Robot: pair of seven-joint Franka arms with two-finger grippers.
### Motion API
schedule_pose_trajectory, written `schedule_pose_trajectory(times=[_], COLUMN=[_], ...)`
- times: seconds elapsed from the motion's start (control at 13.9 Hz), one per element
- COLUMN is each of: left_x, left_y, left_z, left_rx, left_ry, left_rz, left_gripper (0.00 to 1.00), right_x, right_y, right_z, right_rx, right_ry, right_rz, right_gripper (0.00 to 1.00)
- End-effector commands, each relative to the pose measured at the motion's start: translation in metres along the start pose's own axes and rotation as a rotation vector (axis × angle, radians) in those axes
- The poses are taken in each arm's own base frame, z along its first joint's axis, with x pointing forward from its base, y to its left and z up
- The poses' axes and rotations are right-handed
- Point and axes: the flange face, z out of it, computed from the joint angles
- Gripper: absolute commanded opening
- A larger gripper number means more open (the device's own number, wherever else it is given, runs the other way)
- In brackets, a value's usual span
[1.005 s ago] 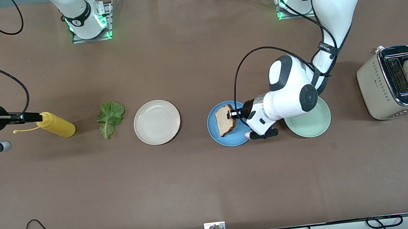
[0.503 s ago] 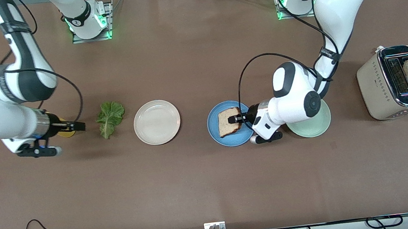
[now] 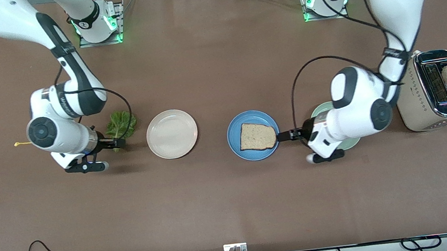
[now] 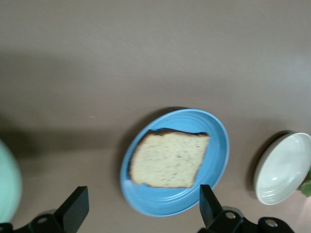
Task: Make sandwich in blue plate with both arms
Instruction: 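Lay the bread on the blue plate while the right gripper reaches the lettuce, then grasp the lettuce with the right gripper while the left gripper returns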
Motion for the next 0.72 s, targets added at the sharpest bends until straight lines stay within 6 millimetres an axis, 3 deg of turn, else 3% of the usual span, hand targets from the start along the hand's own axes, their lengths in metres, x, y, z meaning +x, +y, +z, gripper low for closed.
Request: schedule_pose_trajectory(times=[0.0,0.36,0.43,0.57,0.65], left_x=[-0.007,-0.012,-0.014,-0.012,-0.013], left_y=[-0.011,-0.036,-0.038,-0.046,-0.049], left_z=[-0.042,-0.124,-0.137,-0.185,-0.211], left_rx=[0.113,0.394,0.413,0.418,0.419], left_ry=[0.035,0.147,0.149,0.166,0.164], left_rz=[0.033,0.115,0.108,0.067,0.048], left_gripper=[1.0,1.0,1.0,1.0,1.0], right_x=[-0.014,-0.012,-0.012,-0.012,-0.012], right_y=[0.005,0.023,0.024,0.028,0.027], right_z=[0.036,0.053,0.053,0.055,0.056], right_rx=[-0.009,-0.012,-0.012,-0.013,-0.013], right_ry=[0.02,-0.004,-0.006,-0.011,-0.013], right_rz=[0.003,0.033,0.036,0.041,0.04], right_gripper=[1.0,1.0,0.95,0.54,0.42])
